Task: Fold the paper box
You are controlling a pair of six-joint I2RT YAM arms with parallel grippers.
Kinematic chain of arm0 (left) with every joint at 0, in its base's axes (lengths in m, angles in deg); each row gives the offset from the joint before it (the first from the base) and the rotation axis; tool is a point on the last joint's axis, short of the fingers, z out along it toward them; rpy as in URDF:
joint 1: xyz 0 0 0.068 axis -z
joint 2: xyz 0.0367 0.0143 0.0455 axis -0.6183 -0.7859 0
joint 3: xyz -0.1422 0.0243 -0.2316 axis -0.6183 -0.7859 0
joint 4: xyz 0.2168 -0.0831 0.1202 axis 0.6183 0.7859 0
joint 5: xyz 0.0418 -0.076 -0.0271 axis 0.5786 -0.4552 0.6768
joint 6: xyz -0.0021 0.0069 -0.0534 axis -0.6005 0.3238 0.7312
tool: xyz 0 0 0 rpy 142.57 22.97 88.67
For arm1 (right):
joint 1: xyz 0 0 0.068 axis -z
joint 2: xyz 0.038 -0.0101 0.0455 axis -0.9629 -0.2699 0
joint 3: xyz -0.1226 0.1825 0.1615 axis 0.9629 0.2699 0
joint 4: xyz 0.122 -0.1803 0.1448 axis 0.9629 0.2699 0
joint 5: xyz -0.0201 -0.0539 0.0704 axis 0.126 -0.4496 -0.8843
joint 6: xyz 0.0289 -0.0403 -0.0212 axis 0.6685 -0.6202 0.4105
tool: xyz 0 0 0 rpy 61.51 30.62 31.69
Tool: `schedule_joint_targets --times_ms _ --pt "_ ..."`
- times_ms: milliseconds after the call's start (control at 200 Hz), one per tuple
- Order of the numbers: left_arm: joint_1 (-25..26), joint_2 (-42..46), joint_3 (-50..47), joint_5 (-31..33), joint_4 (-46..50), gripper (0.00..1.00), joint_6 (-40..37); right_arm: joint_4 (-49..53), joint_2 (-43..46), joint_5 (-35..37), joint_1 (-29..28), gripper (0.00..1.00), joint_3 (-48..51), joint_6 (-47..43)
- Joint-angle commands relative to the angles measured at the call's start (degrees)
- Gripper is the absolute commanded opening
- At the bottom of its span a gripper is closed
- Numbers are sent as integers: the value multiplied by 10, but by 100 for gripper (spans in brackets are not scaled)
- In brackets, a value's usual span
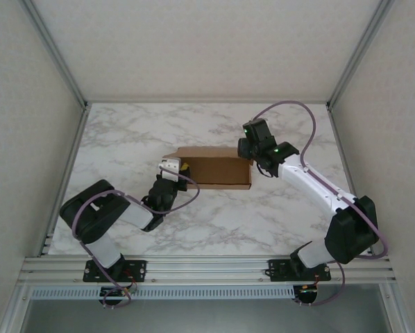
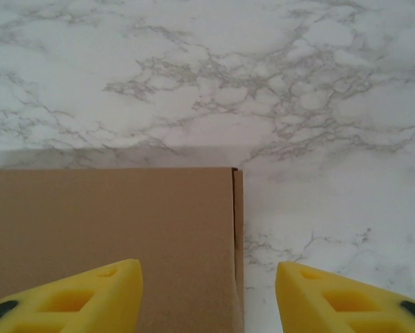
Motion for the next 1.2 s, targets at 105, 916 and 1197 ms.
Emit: schedule_joint_targets --times_ms 105,916,1197 --pt "29 101 -5 -45 109 56 37 -13 -1 -11 -5 54 32 9" --pt "85 317 38 3 555 65 124 -39 16 -29 -3 60 71 -8" --pt "56 432 26 -15 638 57 193 -34 29 -62 5 61 86 -23"
